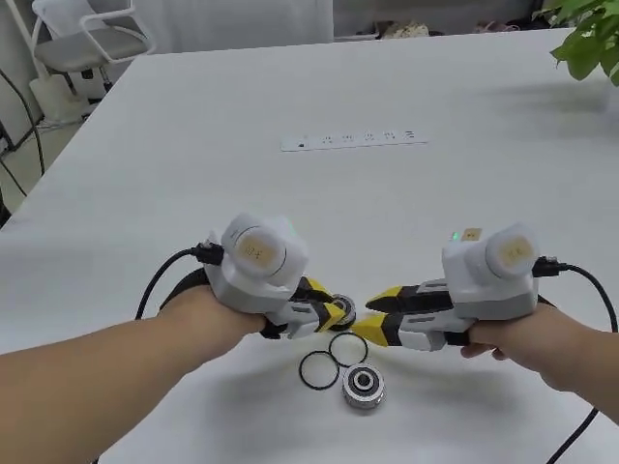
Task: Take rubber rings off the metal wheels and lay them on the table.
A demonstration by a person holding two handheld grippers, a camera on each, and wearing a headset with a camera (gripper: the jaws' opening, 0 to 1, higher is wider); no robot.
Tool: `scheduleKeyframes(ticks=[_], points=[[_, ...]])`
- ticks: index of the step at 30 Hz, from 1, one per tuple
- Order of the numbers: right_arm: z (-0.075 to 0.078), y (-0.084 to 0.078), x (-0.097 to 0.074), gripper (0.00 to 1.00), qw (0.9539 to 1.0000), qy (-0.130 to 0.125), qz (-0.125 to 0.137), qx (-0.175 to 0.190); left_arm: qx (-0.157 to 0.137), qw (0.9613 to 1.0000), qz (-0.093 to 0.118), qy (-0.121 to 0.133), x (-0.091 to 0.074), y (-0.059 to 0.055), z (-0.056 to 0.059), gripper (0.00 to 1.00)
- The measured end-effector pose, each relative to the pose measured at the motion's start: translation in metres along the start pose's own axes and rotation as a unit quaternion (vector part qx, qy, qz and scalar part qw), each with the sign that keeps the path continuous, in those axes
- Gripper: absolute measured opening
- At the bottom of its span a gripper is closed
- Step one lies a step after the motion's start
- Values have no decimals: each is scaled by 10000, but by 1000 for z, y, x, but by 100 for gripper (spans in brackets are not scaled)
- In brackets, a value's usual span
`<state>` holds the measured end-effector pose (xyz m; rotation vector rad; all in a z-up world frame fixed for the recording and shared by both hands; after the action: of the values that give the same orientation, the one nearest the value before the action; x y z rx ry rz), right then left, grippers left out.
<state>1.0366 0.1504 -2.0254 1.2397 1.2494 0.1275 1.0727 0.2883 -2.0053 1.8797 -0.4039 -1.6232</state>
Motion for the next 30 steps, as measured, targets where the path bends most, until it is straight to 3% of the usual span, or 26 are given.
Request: scheduleKeyframes(ticks=[20, 30], points=[[-5, 6, 15, 25, 9986, -224, -173, -452, -63, 10000, 6, 52, -1, 0, 4, 7], [-6, 2, 11, 21, 9978, -294, -278, -529, -76, 9999, -18, 78, -1, 0, 5, 7]])
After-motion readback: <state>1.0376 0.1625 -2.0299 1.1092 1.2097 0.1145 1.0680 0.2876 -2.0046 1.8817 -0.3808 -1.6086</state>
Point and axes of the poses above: the centre of the closed fingertips' face, and the gripper's own axes: x roughly forward along the fingers, z roughly to its right, y roughly out of its top, the point moved 9 cm from there along -x, roughly backward along the fingers, and after that the axes turned 11 degrees about -z, right-handed, at the moved point
